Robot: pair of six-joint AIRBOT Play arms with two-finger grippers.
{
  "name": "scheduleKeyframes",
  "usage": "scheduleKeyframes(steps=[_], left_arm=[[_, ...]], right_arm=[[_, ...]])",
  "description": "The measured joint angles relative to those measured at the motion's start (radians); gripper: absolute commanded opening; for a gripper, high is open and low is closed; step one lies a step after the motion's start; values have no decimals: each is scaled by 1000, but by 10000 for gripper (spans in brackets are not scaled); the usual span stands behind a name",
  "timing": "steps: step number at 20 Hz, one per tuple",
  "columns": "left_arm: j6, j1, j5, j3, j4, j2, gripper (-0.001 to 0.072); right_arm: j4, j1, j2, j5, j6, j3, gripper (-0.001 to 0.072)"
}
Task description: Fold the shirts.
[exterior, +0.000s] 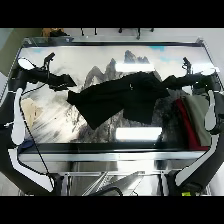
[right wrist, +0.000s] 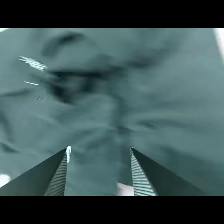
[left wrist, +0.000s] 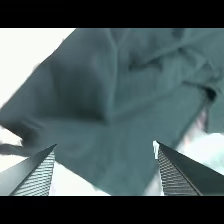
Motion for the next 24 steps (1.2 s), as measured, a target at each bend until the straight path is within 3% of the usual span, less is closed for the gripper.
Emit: scheduleKeyframes(steps=[3, 7, 11, 12, 16, 17, 18, 19, 20, 21, 22, 23, 24], left_arm=[[-45, -2, -50, -125, 3, 58, 676], [-63, -61, 22, -437, 2, 159, 675], [-70, -177, 244, -790, -35, 252, 665], [-70, -204, 296, -845, -88, 266, 583], [-36, -277, 486, -941, -193, 285, 574], [-29, -284, 520, -938, -202, 286, 455], [-24, -286, 560, -930, -196, 286, 280], [-20, -286, 587, -920, -182, 286, 228], [-20, -285, 600, -912, -177, 285, 226], [-18, -286, 618, -902, -165, 286, 192], [-17, -286, 628, -893, -159, 286, 11], [-16, -285, 636, -885, -147, 286, 11], [-12, -285, 636, -874, -147, 287, 10]], right_arm=[[-41, -16, -27, -27, 0, 0, 443], [-61, -30, -44, -98, 1, 1, 442], [-72, -44, -63, -183, 4, 3, 442], [-73, -45, -72, -195, 4, 3, 442], [-51, -39, -101, -206, 3, 5, 436], [-50, -37, -105, -199, 1, 5, 436], [-50, -32, -107, -186, 0, 5, 435], [-49, -29, -109, -168, -1, 5, 419], [-50, -26, -110, -154, -1, 5, 281], [-56, -23, -112, -134, -1, 4, 229], [-51, -20, -113, -117, -5, 3, 228], [-51, -17, -114, -106, -12, 3, 225], [-43, -14, -114, -92, -17, 3, 109]])
